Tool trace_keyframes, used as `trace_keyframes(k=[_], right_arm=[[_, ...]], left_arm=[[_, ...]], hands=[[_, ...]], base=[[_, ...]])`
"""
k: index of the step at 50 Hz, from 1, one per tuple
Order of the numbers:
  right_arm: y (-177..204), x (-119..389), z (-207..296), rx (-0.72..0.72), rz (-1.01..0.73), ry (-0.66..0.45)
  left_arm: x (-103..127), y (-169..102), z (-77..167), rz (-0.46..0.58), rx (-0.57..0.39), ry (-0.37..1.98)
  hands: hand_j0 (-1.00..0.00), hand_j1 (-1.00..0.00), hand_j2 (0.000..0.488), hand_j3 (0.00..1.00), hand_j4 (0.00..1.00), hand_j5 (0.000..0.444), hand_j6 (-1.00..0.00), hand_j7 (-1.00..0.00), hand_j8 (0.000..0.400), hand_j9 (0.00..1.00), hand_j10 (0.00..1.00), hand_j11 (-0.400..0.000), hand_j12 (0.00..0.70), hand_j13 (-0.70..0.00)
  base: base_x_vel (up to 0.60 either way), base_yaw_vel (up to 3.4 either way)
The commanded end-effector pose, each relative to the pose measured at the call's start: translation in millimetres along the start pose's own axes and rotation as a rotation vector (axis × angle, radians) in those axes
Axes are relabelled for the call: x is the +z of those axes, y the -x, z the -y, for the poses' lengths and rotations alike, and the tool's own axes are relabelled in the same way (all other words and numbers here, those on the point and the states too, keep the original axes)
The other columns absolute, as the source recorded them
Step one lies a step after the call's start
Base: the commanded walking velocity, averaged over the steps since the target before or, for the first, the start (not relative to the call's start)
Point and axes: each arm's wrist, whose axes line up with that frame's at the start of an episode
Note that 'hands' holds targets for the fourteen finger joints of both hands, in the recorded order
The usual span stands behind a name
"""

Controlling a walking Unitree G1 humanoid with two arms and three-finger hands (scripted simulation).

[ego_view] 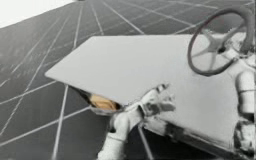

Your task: Pick up and drop off the object

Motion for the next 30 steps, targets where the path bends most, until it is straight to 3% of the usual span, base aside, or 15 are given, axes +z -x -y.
trace_keyframes(k=[1,6,8,11,12,14,17,22,24,25,26,27,28,29,30], right_arm=[[-85,136,-27,-0.037,0.233,0.03],[-62,243,7,-0.093,0.422,0.006],[-57,302,72,-0.205,0.514,-0.042],[-51,334,148,-0.319,0.527,-0.102],[-47,335,183,-0.376,0.545,-0.129],[-51,316,273,-0.517,0.498,-0.175],[-51,284,346,-0.614,0.444,-0.227],[-49,276,351,-0.62,0.419,-0.249],[-65,241,357,-0.639,0.347,-0.225],[-68,236,358,-0.666,0.329,-0.222],[-76,233,349,-0.645,0.294,-0.175],[-80,236,332,-0.649,0.279,-0.153],[-82,236,320,-0.638,0.284,-0.134],[-87,236,308,-0.628,0.268,-0.103],[-86,234,295,-0.617,0.246,-0.101]], left_arm=[[24,-76,4,0.018,-0.115,0.0],[27,-72,25,0.018,-0.162,-0.029],[24,-77,39,0.02,-0.182,-0.054],[13,-83,69,-0.05,-0.221,-0.134],[4,-97,77,-0.064,-0.225,-0.14],[-3,-93,89,-0.083,-0.248,-0.174],[-27,-102,110,-0.126,-0.263,-0.208],[-39,-92,111,-0.13,-0.233,-0.22],[-29,-96,106,-0.13,-0.219,-0.193],[-28,-87,100,-0.094,-0.209,-0.178],[-21,-88,98,-0.109,-0.193,-0.152],[-17,-80,92,-0.091,-0.187,-0.151],[-17,-81,87,-0.078,-0.173,-0.136],[-7,-79,85,-0.078,-0.171,-0.112],[-9,-81,82,-0.055,-0.143,-0.101]], hands=[[0.0,0.0,0.0,1.0,1.0,0.0,0.0,0.0,0.0,1.0,1.0,-0.4,0.0,-0.7],[0.0,0.0,0.0,1.0,1.0,0.0,0.0,0.0,0.0,1.0,1.0,-0.4,0.0,-0.7],[0.0,0.0,0.0,1.0,1.0,0.0,0.0,0.0,0.0,1.0,1.0,-0.4,0.0,-0.7],[0.0,0.0,0.0,1.0,1.0,0.0,0.0,0.0,0.0,1.0,1.0,-0.4,0.0,-0.7],[0.0,0.0,0.0,1.0,1.0,0.0,0.0,0.0,0.0,1.0,1.0,-0.4,0.0,-0.7],[0.0,0.0,0.0,1.0,1.0,0.0,0.0,0.0,0.0,1.0,1.0,-0.4,0.0,-0.7],[0.0,0.0,0.0,1.0,1.0,0.0,0.0,0.0,0.0,1.0,1.0,-0.4,0.0,-0.7],[0.0,0.0,0.0,1.0,1.0,0.0,0.0,0.0,0.0,1.0,1.0,-0.4,0.0,-0.7],[0.0,0.0,0.0,1.0,1.0,0.0,0.0,0.0,0.0,1.0,1.0,-0.4,0.0,-0.7],[0.0,0.0,0.0,0.93,1.0,0.034,0.0,0.0,0.0,1.0,1.0,-0.4,0.0,-0.7],[0.0,0.0,0.0,0.21,0.98,0.383,0.0,0.0,0.0,1.0,1.0,-0.4,0.0,-0.7],[0.0,0.0,0.0,0.0,0.19,0.095,0.0,0.0,0.0,1.0,1.0,-0.4,0.0,-0.7],[0.0,0.0,0.0,0.0,0.0,0.0,0.0,0.0,0.0,0.93,1.0,-0.4,0.0,-0.7],[0.0,0.0,0.0,0.0,0.0,0.0,0.0,0.0,0.0,0.21,0.98,-0.391,0.0,-0.684],[0.0,0.0,0.0,0.0,0.0,0.0,0.0,0.0,0.0,0.0,0.19,-0.076,0.0,-0.133]], base=[[0.0,-0.11],[0.0,-0.13],[0.0,-0.15],[0.0,-0.2],[0.0,-0.25],[0.0,-0.3],[0.0,-0.37],[0.0,-0.4],[0.0,-0.33],[0.0,-0.3],[0.0,-0.27],[0.0,-0.24],[0.0,-0.21],[0.0,-0.17],[0.0,-0.13]])
